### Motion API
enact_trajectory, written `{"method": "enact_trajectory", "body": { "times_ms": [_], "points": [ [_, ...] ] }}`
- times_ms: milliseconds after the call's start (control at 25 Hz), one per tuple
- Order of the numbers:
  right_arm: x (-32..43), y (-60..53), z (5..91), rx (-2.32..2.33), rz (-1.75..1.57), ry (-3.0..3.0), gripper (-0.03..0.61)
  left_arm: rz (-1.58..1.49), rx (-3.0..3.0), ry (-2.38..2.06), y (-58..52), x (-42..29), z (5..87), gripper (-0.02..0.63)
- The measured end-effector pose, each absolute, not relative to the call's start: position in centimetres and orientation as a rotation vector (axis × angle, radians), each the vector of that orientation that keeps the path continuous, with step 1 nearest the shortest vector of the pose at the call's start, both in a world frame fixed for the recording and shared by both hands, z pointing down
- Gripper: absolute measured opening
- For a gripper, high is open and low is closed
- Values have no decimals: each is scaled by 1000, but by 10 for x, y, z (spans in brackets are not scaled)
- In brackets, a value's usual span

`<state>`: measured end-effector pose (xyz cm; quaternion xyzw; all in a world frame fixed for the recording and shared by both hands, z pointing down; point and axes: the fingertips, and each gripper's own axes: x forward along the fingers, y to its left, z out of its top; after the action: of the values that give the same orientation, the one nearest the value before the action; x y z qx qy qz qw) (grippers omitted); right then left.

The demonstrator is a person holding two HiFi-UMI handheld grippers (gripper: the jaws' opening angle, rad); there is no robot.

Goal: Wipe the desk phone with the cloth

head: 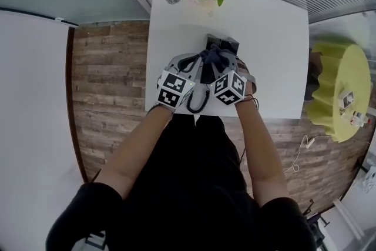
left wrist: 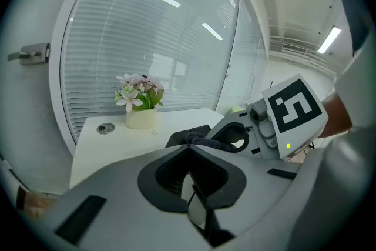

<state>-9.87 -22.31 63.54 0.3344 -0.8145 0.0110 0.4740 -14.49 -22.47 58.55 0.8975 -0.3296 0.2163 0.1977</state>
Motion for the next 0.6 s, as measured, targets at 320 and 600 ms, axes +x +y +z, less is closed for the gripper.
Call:
{"method": "enact_trajectory", "body": {
  "times_ms": [320,600],
  "points": [
    [-103,-199,645,806,47,-1993,94,618,2516,-893,-209,-141,593,9],
    [-105,-181,654,794,61,-1990,94,634,2509,-869,-195,-139,603,9]
  ]
}}
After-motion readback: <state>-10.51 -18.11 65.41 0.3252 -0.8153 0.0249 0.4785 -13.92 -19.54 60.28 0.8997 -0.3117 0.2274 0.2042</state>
